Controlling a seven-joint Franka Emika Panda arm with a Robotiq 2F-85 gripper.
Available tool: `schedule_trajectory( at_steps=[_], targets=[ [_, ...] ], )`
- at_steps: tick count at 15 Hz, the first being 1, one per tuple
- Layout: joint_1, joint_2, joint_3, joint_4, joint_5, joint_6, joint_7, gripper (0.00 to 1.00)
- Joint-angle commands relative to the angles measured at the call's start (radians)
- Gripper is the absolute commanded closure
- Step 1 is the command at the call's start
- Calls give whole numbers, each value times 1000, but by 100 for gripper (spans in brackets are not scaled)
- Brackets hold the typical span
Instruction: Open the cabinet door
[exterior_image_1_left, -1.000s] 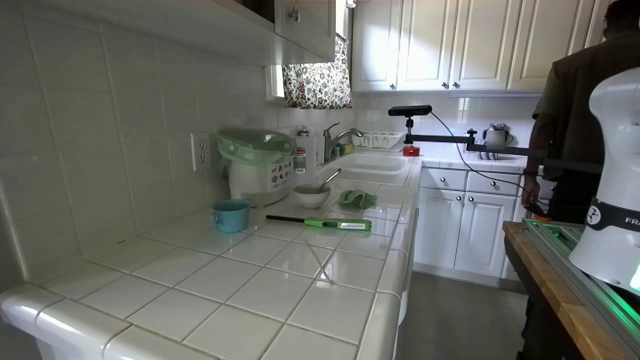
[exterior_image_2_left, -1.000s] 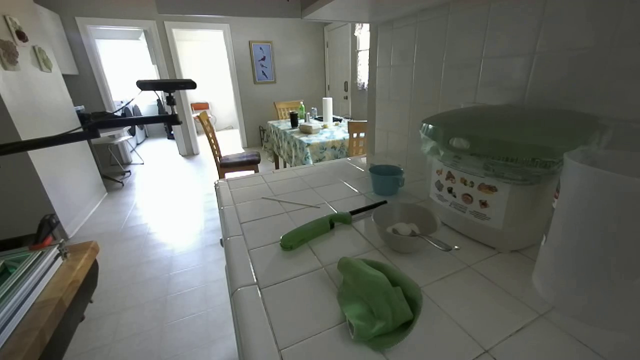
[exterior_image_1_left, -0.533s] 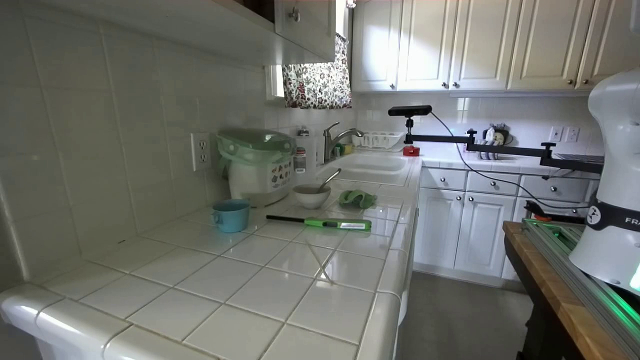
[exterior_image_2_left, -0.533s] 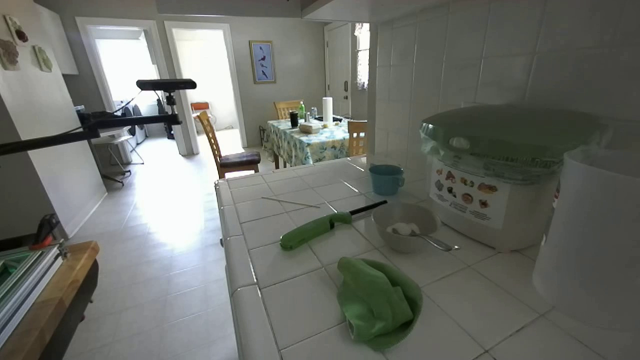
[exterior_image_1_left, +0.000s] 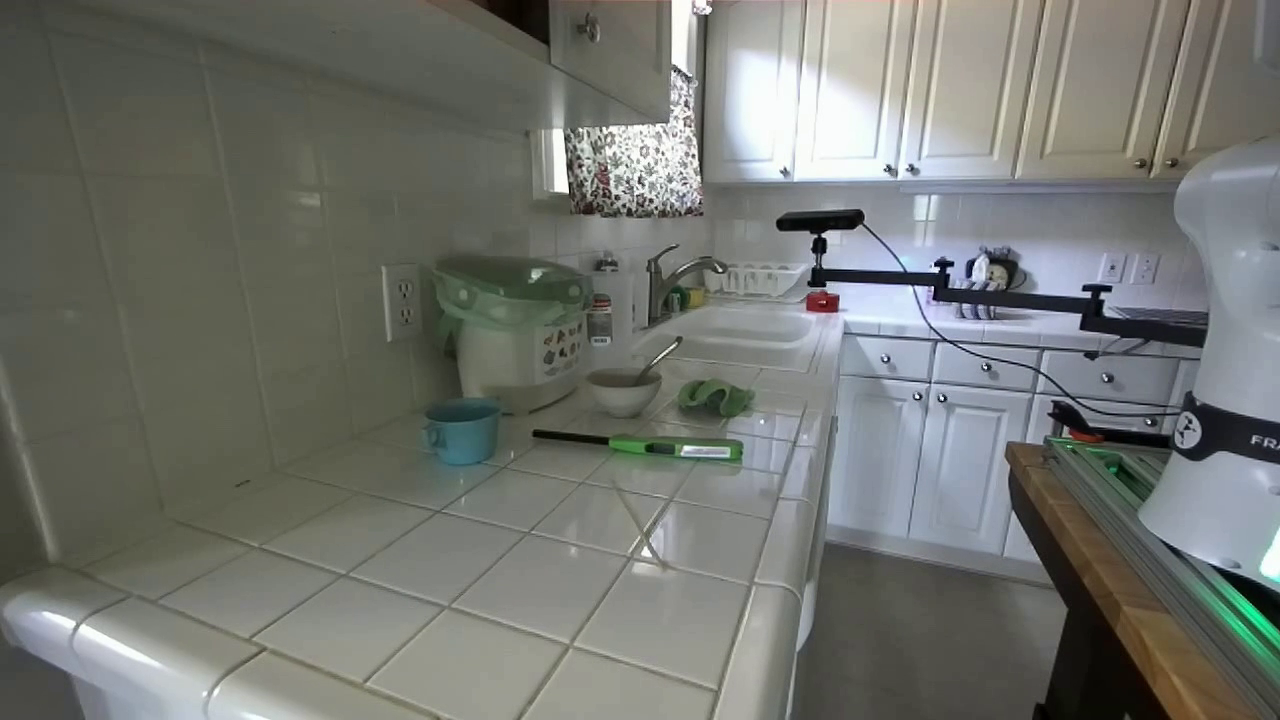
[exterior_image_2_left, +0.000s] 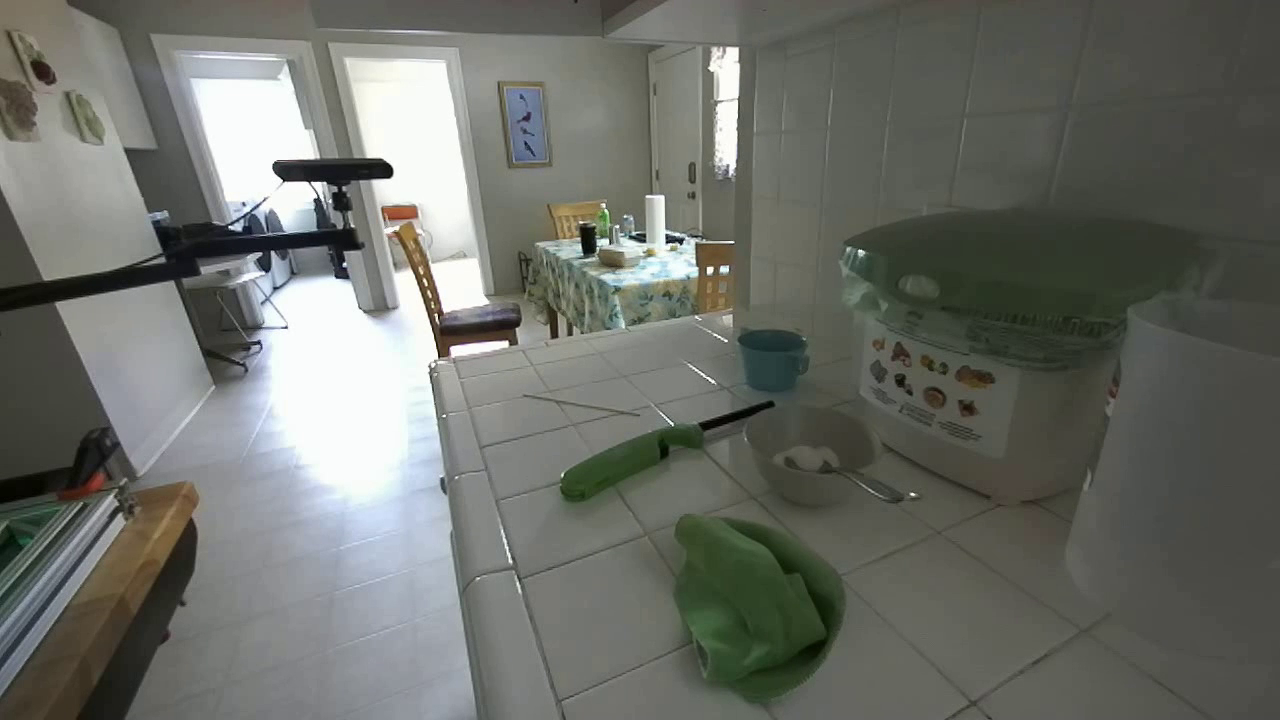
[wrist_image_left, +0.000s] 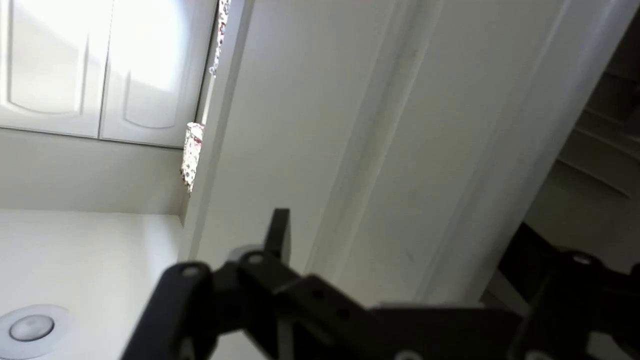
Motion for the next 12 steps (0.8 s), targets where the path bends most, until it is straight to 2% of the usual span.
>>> schedule_trajectory(
  at_steps=[1,6,12],
  targets=[
    [11,-16,-9,-15,-19,-42,-12,0],
    [12,-62,-6,-66,-4,-56,1,0],
    [0,-147,-3,-182,27,-56,15,0]
  ],
)
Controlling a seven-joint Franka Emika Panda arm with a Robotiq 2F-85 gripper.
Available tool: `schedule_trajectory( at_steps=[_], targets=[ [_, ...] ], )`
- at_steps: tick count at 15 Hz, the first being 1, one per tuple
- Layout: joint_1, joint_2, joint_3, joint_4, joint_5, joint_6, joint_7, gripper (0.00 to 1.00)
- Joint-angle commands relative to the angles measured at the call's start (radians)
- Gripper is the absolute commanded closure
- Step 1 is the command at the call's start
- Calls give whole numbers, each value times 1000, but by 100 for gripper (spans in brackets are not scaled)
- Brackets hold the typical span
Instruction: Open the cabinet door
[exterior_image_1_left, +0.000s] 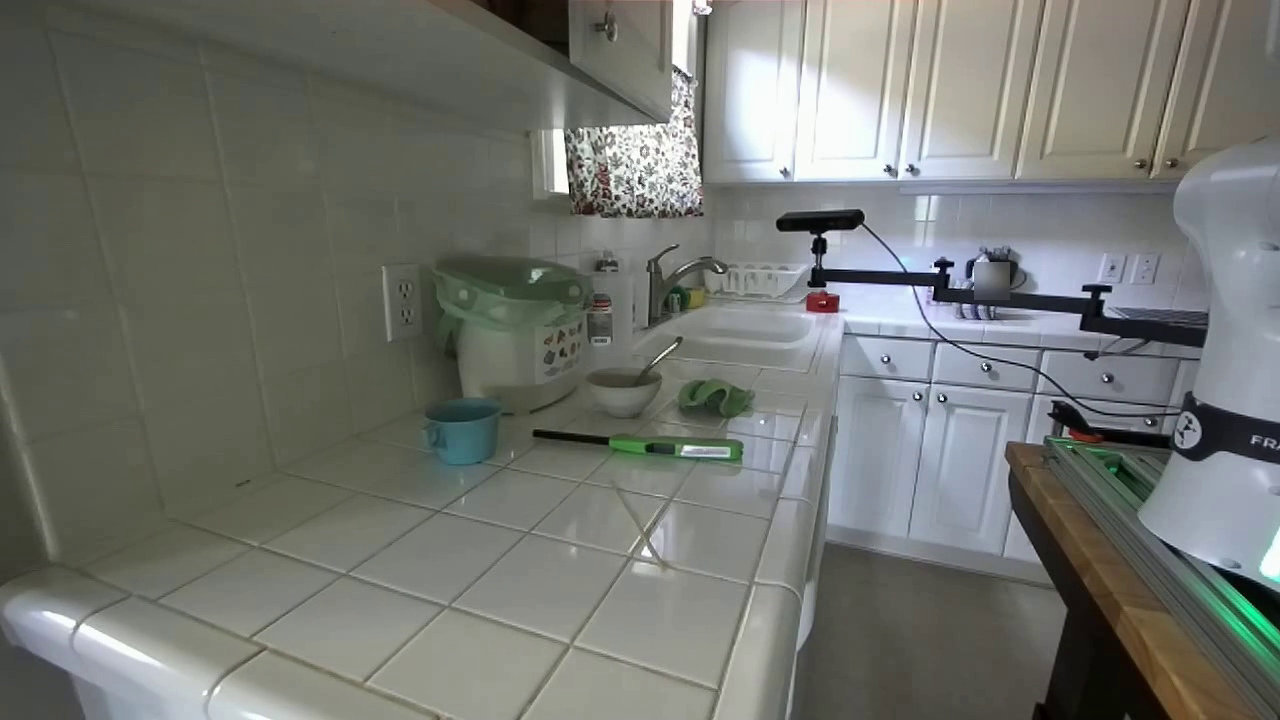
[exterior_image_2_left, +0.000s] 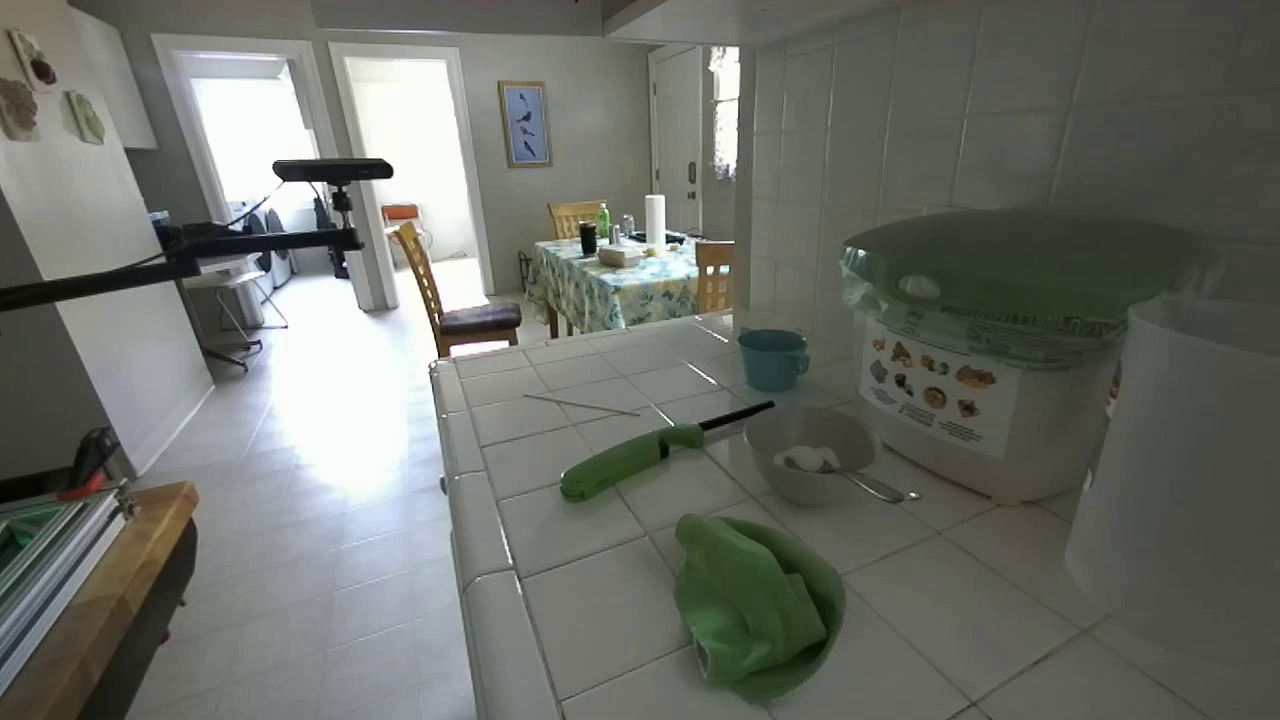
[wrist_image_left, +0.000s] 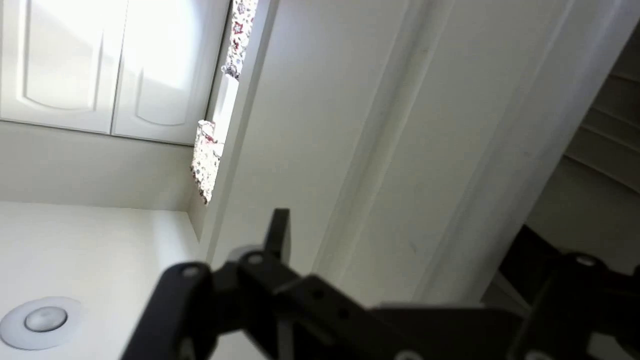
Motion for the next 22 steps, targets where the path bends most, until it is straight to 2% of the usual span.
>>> schedule_trajectory(
  at_steps=[1,15,22],
  targets=[
    [-9,-98,-5,-121,24,-27,13,0],
    [-15,-443,-12,-430,188,22,-18,0],
    [-19,-587,-29,-531,237,1,-64,0]
  ],
)
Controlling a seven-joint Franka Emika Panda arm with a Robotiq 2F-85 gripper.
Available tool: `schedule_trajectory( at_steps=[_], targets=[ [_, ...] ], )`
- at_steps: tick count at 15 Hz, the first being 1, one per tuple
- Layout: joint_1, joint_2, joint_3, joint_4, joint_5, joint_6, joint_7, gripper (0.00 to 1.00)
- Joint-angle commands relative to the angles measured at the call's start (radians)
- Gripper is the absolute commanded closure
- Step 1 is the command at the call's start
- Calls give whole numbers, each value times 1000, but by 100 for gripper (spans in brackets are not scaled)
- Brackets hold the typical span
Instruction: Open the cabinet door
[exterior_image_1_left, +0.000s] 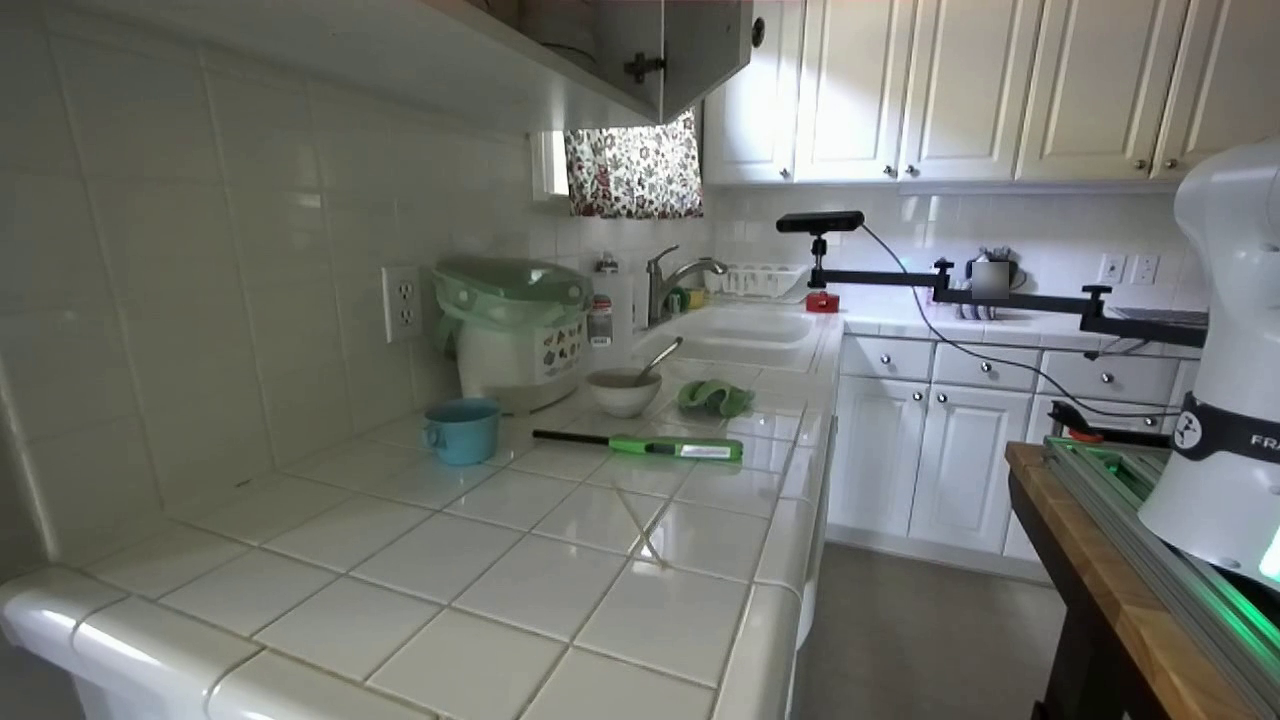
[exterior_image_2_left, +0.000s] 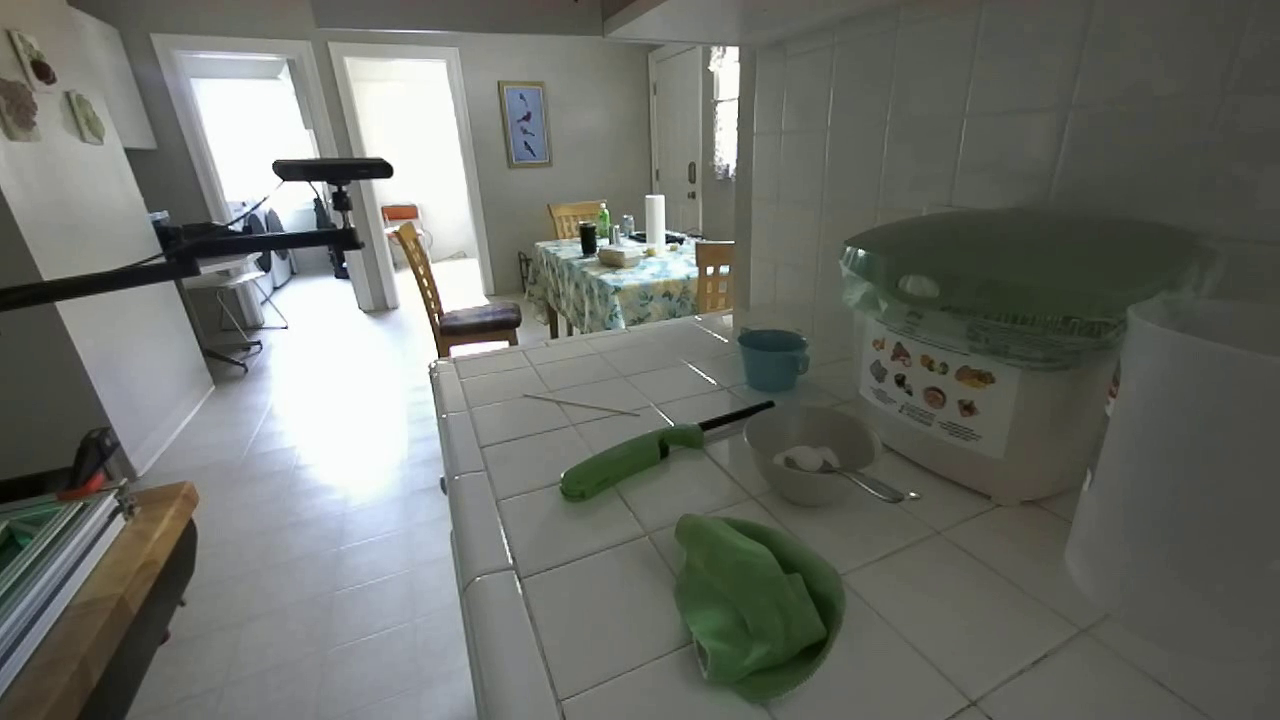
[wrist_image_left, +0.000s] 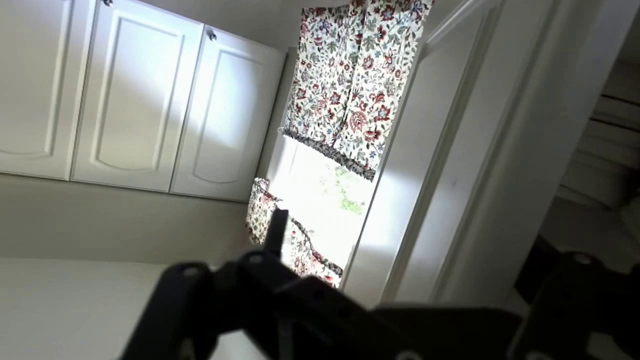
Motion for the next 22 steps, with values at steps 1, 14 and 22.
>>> schedule_trajectory(
  at_steps=[1,14,22],
  targets=[
    [-8,-79,-9,-59,25,3,-52,0],
    [-16,-218,-20,-149,65,-100,-133,0],
    [-46,-253,-77,-196,43,-102,-109,0]
  ],
)
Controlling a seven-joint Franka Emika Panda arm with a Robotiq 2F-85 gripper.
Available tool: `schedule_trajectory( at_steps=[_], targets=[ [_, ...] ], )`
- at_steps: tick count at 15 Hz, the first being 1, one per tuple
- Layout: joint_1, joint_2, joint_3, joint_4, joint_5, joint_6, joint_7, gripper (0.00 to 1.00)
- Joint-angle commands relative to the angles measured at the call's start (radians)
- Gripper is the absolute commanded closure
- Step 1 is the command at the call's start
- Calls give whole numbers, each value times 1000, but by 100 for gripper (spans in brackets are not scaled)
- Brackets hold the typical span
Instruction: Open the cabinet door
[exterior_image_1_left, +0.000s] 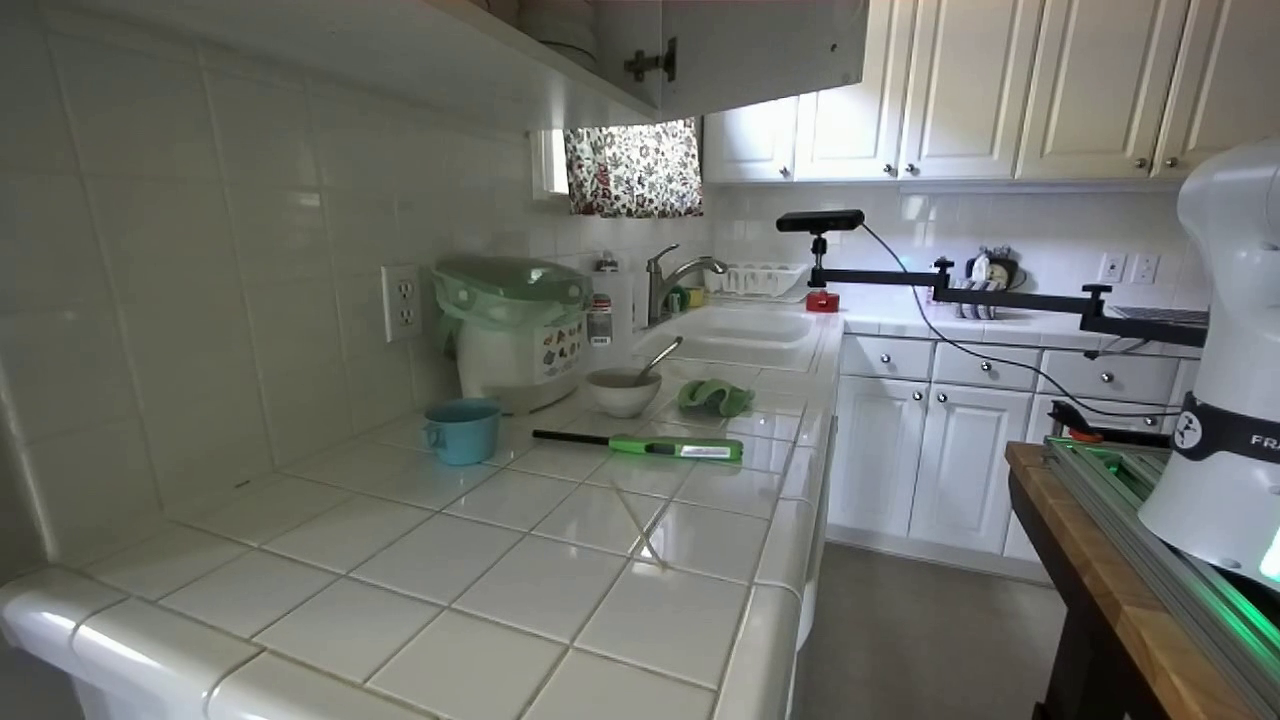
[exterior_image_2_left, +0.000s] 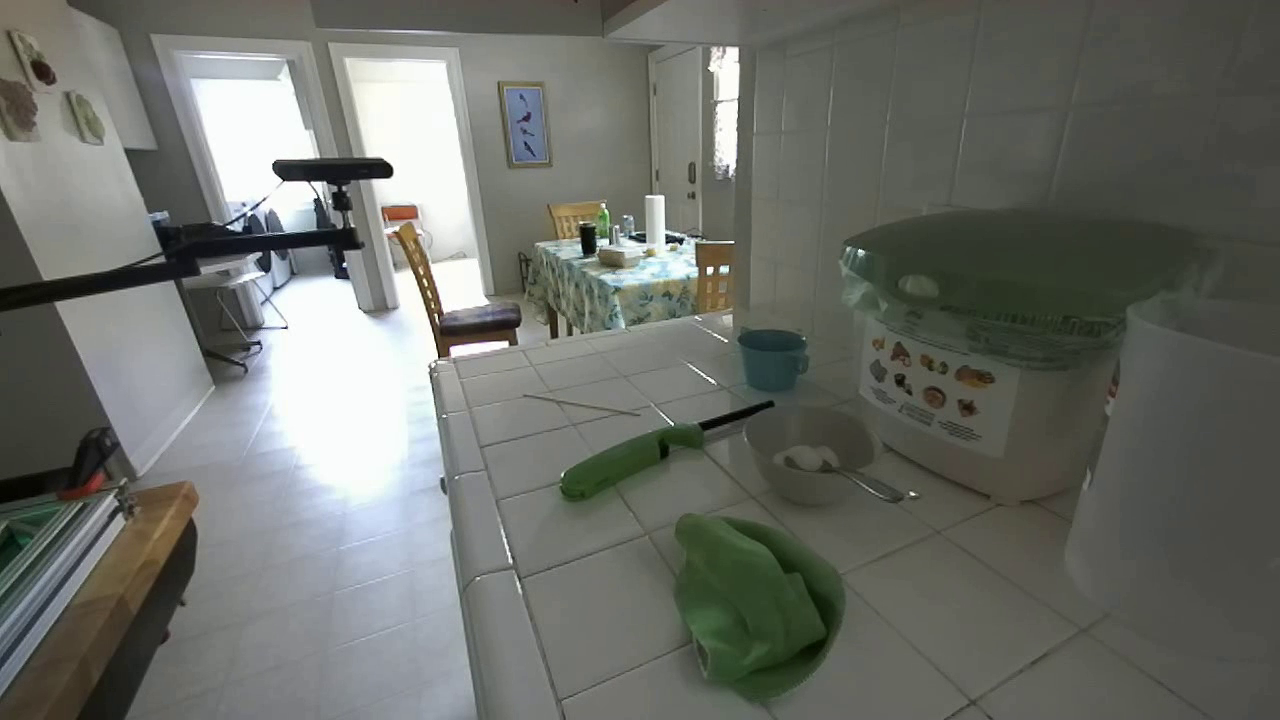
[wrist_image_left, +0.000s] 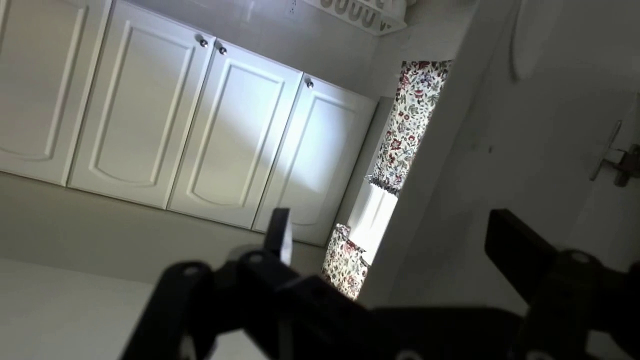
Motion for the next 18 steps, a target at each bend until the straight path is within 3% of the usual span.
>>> schedule_trajectory(
  at_steps=[1,9,16,18],
  targets=[
    [-18,-26,-20,-26,-9,17,-5,0],
    [-72,-33,-64,-25,-46,12,-15,0],
    [-76,-23,-73,-19,-48,30,-12,0],
    [-46,-33,-101,-20,-18,123,12,0]
  ],
)
